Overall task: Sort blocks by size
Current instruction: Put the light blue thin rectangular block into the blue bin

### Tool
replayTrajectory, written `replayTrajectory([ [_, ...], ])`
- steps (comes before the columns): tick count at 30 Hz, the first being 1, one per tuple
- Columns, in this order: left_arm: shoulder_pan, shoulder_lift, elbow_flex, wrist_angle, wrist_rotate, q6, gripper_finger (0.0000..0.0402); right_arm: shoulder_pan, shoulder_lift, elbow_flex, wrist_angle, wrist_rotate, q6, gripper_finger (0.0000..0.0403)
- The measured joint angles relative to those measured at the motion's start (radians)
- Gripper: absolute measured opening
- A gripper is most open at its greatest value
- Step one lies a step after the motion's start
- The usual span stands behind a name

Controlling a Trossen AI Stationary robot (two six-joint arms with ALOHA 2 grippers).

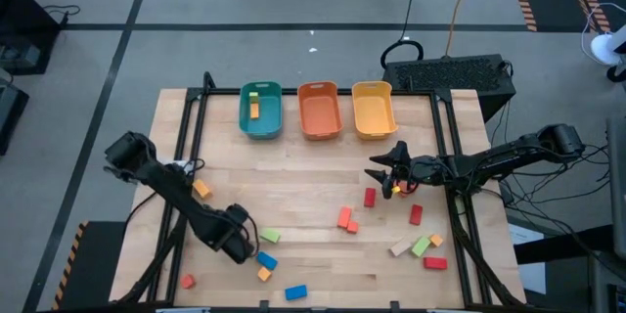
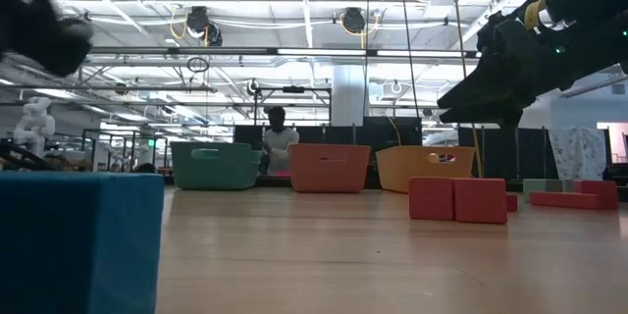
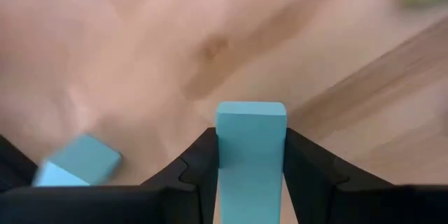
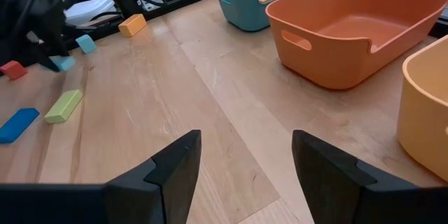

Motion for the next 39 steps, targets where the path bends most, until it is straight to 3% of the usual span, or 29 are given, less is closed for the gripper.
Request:
replayTrajectory([
  [7,0.081,-0.144,0.0,-0.131,-0.126,0.068,0.013,0.0,0.0,0.0,-0.007,0.0,0.0,0.021],
  [16,0.264,-0.232,0.0,-0.242,-0.191,0.254,0.013,0.0,0.0,0.0,-0.007,0.0,0.002,0.021],
  [23,0.461,-0.242,0.0,-0.226,-0.247,0.476,0.013,0.0,0.0,0.0,-0.007,0.0,0.003,0.021],
  [30,0.648,-0.242,0.005,-0.108,-0.262,0.708,0.013,0.0,0.0,0.0,-0.007,0.0,0.002,0.021],
  [39,0.855,-0.242,0.12,-0.094,-0.284,0.966,0.013,0.0,0.0,0.0,-0.007,0.001,0.001,0.021],
])
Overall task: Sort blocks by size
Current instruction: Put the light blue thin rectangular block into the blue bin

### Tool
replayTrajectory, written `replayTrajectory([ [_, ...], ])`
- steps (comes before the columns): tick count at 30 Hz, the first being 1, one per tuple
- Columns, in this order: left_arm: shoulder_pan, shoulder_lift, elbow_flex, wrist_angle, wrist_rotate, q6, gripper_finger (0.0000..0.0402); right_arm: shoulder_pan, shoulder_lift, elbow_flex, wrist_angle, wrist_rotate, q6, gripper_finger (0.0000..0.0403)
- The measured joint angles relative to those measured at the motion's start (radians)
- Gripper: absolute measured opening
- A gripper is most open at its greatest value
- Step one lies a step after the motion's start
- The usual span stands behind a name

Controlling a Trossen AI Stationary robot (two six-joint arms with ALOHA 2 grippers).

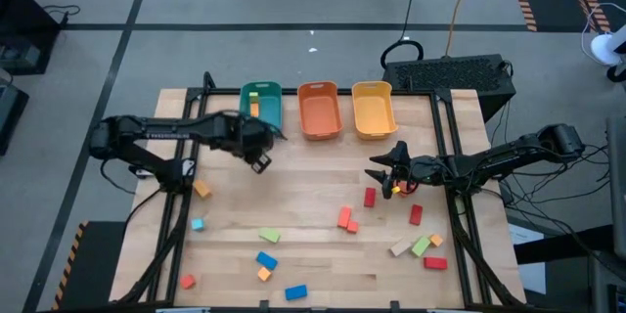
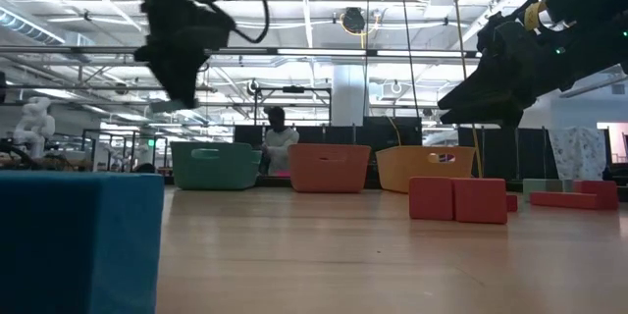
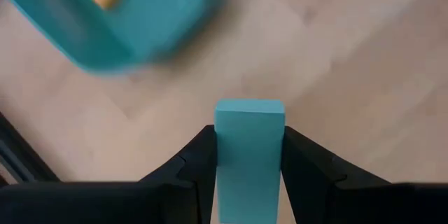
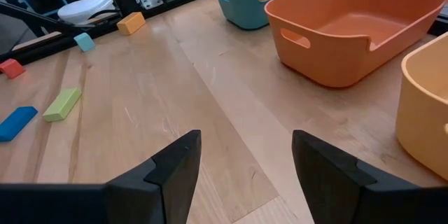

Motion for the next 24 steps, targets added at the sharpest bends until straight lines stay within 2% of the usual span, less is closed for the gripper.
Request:
replayTrajectory([
  [7,0.182,0.0,0.032,0.136,-0.006,0.16,0.013,-0.001,0.0,0.0,0.0,0.0,-0.001,0.021],
  [14,0.35,0.021,0.032,0.284,-0.005,0.254,0.013,-0.001,0.0,0.0,0.0,0.0,-0.008,0.021],
  [20,0.422,0.103,0.033,0.433,0.024,0.281,0.013,-0.001,0.0,0.0,-0.009,0.0,-0.025,0.021],
  [24,0.434,0.171,0.033,0.461,0.051,0.285,0.013,-0.001,0.0,0.0,-0.035,0.0,-0.026,0.021],
])
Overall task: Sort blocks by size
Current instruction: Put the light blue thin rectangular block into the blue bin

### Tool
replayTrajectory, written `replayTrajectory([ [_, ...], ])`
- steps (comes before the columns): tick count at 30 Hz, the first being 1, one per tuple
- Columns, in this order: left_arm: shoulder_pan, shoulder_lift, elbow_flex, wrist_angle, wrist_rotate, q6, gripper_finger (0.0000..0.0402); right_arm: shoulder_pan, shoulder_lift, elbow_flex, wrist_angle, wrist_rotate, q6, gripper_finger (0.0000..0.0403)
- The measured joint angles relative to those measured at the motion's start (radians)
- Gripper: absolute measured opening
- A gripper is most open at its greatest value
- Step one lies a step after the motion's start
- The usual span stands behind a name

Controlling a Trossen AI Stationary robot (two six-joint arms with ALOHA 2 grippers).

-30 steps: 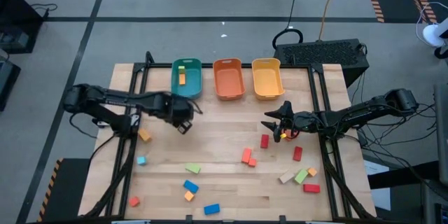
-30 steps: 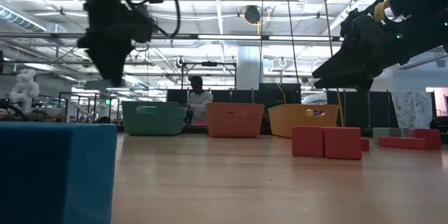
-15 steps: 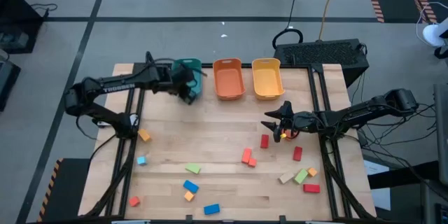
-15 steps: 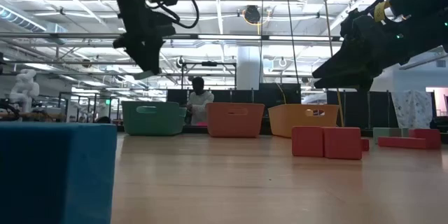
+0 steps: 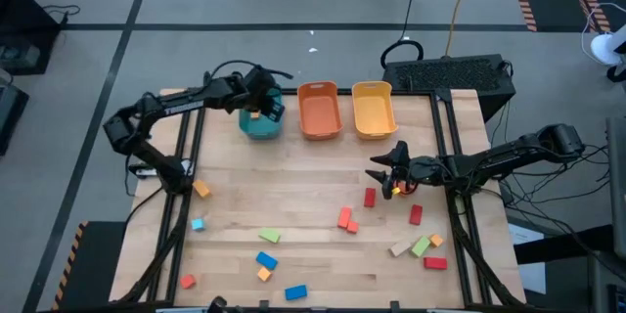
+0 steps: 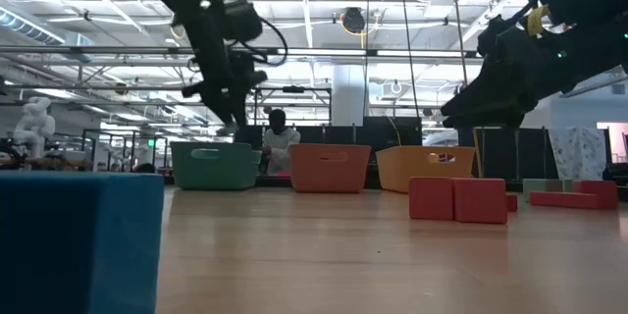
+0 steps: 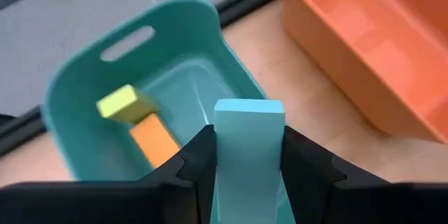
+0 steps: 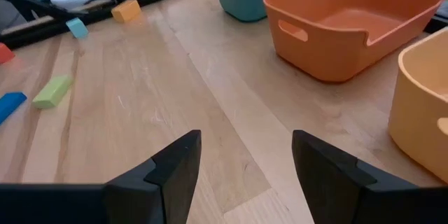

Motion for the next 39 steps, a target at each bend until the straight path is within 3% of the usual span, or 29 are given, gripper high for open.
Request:
replayTrajectory([
  [19,0.03,0.224,-0.001,0.042,-0.003,0.044,0.013,0.0,0.0,0.0,-0.01,0.0,-0.01,0.021],
  [24,0.047,0.256,-0.001,0.043,-0.002,0.043,0.0151,0.0,0.0,0.0,-0.01,0.0,-0.01,0.021],
  [39,0.048,0.228,-0.002,0.038,-0.008,0.067,0.0166,0.0,0.0,0.0,-0.009,0.0,-0.01,0.021],
])
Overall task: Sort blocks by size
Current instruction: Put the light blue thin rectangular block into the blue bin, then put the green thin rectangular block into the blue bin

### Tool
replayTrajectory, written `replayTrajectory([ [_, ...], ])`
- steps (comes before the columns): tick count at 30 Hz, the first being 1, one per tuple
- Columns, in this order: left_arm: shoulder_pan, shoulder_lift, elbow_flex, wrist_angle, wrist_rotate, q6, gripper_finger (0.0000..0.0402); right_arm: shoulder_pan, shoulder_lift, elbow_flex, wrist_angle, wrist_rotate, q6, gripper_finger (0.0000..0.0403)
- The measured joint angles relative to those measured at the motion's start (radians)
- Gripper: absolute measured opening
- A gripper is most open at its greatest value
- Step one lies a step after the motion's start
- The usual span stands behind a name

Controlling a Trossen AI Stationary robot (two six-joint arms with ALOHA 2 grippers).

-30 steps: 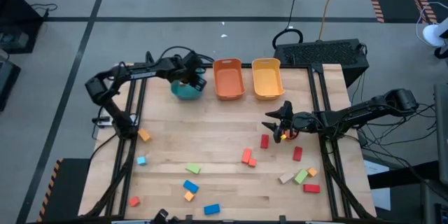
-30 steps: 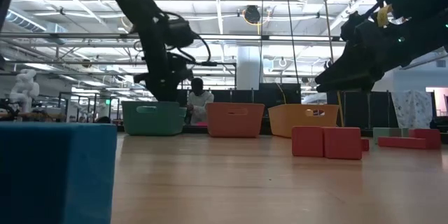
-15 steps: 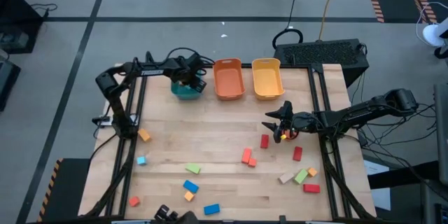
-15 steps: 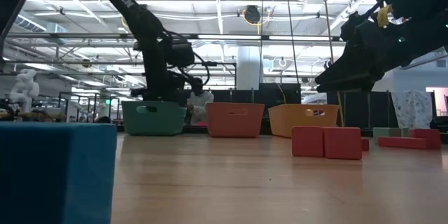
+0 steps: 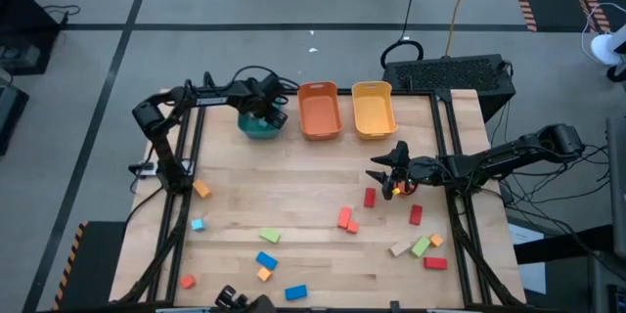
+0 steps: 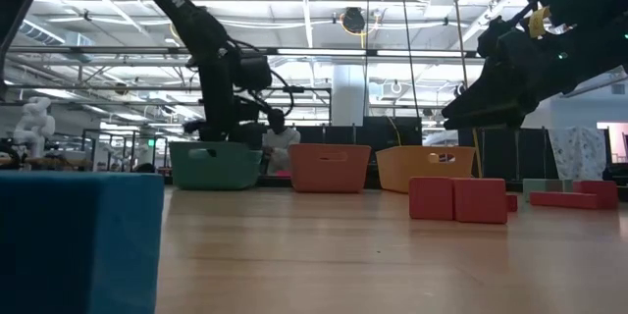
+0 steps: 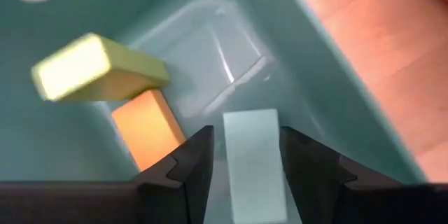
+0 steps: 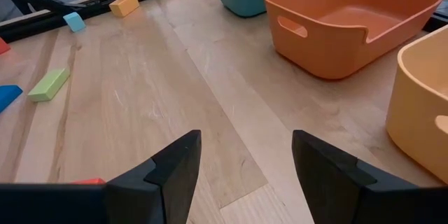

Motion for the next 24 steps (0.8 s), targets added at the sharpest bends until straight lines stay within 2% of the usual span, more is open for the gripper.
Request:
replayTrajectory([
  [6,0.0,-0.091,0.0,0.001,0.0,0.012,0.0167,0.0,0.0,0.0,0.0,0.0,-0.001,0.021],
  [13,-0.041,-0.267,0.0,-0.07,0.005,0.026,0.0167,0.0,0.0,0.0,0.002,0.001,-0.004,0.021],
  [19,-0.132,-0.391,0.0,-0.193,0.042,0.058,0.0167,0.0,0.0,0.0,0.008,0.006,-0.007,0.021],
  [24,-0.262,-0.44,0.0,-0.279,0.083,0.058,0.0166,0.0,0.0,0.0,0.011,0.021,-0.007,0.021],
])
